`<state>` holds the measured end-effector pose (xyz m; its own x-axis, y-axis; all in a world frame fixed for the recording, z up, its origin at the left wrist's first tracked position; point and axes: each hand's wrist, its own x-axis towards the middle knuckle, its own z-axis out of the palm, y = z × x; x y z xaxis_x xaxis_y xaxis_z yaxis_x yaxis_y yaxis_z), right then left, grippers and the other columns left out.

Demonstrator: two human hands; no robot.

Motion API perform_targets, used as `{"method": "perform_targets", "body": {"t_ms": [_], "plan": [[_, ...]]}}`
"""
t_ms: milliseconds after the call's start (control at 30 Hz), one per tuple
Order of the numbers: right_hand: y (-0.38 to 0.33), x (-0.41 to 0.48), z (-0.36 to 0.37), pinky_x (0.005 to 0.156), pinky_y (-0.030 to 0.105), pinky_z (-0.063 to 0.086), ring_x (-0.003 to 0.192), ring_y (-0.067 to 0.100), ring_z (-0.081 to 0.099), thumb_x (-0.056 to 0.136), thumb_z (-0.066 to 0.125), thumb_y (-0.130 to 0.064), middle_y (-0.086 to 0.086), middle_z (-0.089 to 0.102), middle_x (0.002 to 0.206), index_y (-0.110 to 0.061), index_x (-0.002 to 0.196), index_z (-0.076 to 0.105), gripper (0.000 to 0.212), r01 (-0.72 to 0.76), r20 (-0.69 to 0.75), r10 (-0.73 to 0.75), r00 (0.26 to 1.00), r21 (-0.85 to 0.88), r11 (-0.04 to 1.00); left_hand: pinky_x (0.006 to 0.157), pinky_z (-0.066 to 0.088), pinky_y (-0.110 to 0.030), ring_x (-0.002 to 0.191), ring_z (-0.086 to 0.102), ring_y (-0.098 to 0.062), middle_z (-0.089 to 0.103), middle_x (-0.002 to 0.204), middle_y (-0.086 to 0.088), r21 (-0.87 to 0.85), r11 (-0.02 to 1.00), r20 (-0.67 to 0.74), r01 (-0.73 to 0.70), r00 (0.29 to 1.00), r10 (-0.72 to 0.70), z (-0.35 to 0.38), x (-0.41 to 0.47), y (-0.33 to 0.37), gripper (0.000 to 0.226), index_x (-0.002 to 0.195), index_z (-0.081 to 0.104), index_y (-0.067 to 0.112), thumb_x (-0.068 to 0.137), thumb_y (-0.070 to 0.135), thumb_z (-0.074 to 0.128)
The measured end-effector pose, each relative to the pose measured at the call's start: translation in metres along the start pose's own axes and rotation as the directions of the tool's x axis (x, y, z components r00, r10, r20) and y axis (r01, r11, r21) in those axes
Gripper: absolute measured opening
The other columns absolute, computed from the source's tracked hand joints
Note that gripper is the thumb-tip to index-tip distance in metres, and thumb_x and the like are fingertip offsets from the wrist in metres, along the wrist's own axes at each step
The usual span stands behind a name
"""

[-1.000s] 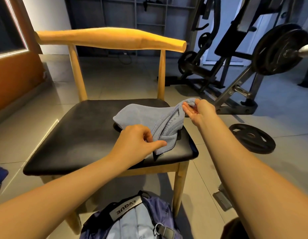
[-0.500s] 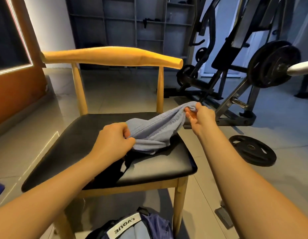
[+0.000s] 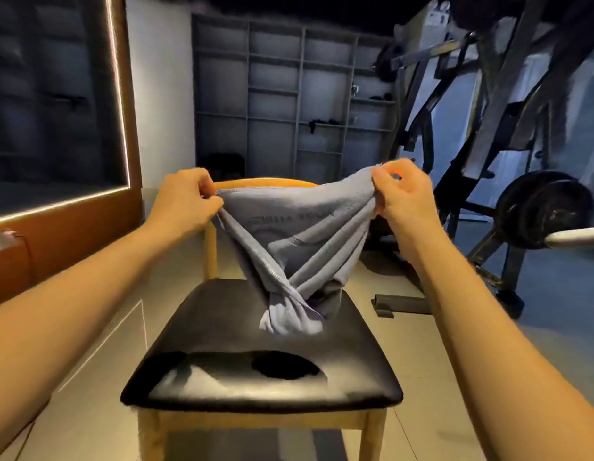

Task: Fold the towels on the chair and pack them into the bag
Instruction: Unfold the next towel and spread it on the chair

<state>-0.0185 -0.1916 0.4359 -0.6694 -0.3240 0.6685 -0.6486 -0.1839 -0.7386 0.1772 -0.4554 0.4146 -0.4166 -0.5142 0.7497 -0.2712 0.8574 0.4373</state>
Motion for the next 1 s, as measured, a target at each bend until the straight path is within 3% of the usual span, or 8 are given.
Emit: {"method": "perform_targets", "body": {"t_ms": [133, 233, 367, 467, 600, 700, 800, 1000], "plan": [[-0.024, 0.017, -0.002, 0.052, 0.022, 0.042, 0.068, 0.020, 0.058, 0.098, 0.059, -0.016, 0.005, 0.060, 0.077, 0.000, 0.092, 0.066, 0.018, -0.082, -0.042, 0.075, 0.996, -0.182, 0.980, 0.072, 0.043, -0.035, 0.079, 0.057, -0.022, 0.062, 0.086, -0.002, 0.018, 0.998, -0.007, -0.057, 0.998, 0.057, -0.020, 0.003, 0.004, 0.010, 0.090, 0.065, 0.019, 0.089, 0.009, 0.067], [-0.039, 0.006, 0.011, 0.057, 0.031, 0.040, 0.067, 0.025, 0.049, 0.095, 0.061, -0.011, 0.014, 0.055, 0.072, 0.005, 0.085, 0.068, 0.020, -0.141, 0.372, 0.213, 0.903, -0.210, 0.967, 0.074, 0.048, -0.037, 0.081, 0.059, -0.025, 0.063, 0.087, -0.001, 0.002, 0.996, -0.006, -0.084, 0.996, 0.084, -0.029, 0.006, 0.006, 0.015, 0.092, 0.066, 0.020, 0.089, 0.006, 0.061], [-0.031, 0.004, 0.003, 0.058, 0.035, 0.039, 0.069, 0.027, 0.049, 0.098, 0.053, -0.016, 0.009, 0.048, 0.062, -0.008, 0.064, 0.049, 0.035, -0.142, 0.030, 0.181, 0.983, -0.496, 0.857, 0.074, 0.048, -0.034, 0.084, 0.061, -0.022, 0.065, 0.092, -0.002, 0.046, 0.998, 0.087, -0.046, 0.995, 0.042, -0.034, -0.005, 0.001, 0.017, 0.093, 0.067, 0.022, 0.092, 0.006, 0.063], [-0.041, -0.014, 0.005, 0.052, 0.028, 0.035, 0.062, 0.019, 0.046, 0.096, 0.060, -0.015, 0.007, 0.050, 0.065, -0.004, 0.073, 0.065, 0.026, -0.149, 0.420, 0.314, 0.851, -0.380, 0.913, 0.074, 0.051, -0.035, 0.084, 0.062, -0.023, 0.067, 0.091, -0.003, 0.046, 0.998, 0.070, -0.045, 0.997, 0.042, -0.038, -0.010, -0.002, 0.015, 0.095, 0.068, 0.020, 0.092, 0.006, 0.062], [-0.063, -0.005, 0.004, 0.057, 0.033, 0.037, 0.066, 0.024, 0.048, 0.095, 0.056, -0.019, 0.006, 0.050, 0.066, -0.006, 0.072, 0.058, 0.026, -0.121, 0.126, 0.194, 0.973, -0.436, 0.892, 0.077, 0.054, -0.038, 0.088, 0.061, -0.023, 0.063, 0.093, 0.001, -0.005, 1.000, 0.037, 0.006, 0.999, -0.006, -0.045, -0.006, -0.004, 0.019, 0.103, 0.062, 0.020, 0.092, 0.004, 0.063], [-0.076, -0.012, 0.009, 0.052, 0.030, 0.034, 0.063, 0.025, 0.045, 0.096, 0.060, -0.020, 0.012, 0.050, 0.071, 0.005, 0.084, 0.060, 0.028, -0.065, 0.460, 0.230, 0.858, -0.347, 0.936, 0.079, 0.052, -0.035, 0.091, 0.061, -0.021, 0.065, 0.098, -0.001, 0.003, 1.000, 0.041, 0.014, 0.999, -0.014, -0.048, -0.004, -0.005, 0.021, 0.110, 0.068, 0.017, 0.094, 0.004, 0.063], [-0.068, -0.002, 0.009, 0.055, 0.034, 0.029, 0.063, 0.025, 0.042, 0.100, 0.047, -0.017, 0.008, 0.045, 0.065, -0.010, 0.071, 0.048, 0.030, 0.005, 0.098, 0.059, 0.993, -0.557, 0.830, 0.080, 0.054, -0.037, 0.090, 0.063, -0.024, 0.070, 0.096, -0.005, 0.052, 0.997, 0.093, 0.053, 0.994, -0.058, -0.051, -0.004, -0.004, 0.018, 0.104, 0.076, 0.014, 0.094, 0.005, 0.063], [-0.060, -0.002, 0.008, 0.047, 0.030, 0.042, 0.062, 0.023, 0.045, 0.098, 0.049, -0.013, 0.010, 0.047, 0.069, -0.013, 0.075, 0.053, 0.023, -0.079, 0.017, 0.092, 0.996, -0.385, 0.920, 0.081, 0.057, -0.042, 0.085, 0.063, -0.025, 0.070, 0.096, -0.006, 0.127, 0.984, 0.069, 0.125, 0.989, -0.134, -0.060, -0.008, -0.005, 0.015, 0.102, 0.075, 0.015, 0.097, 0.012, 0.062]]}}
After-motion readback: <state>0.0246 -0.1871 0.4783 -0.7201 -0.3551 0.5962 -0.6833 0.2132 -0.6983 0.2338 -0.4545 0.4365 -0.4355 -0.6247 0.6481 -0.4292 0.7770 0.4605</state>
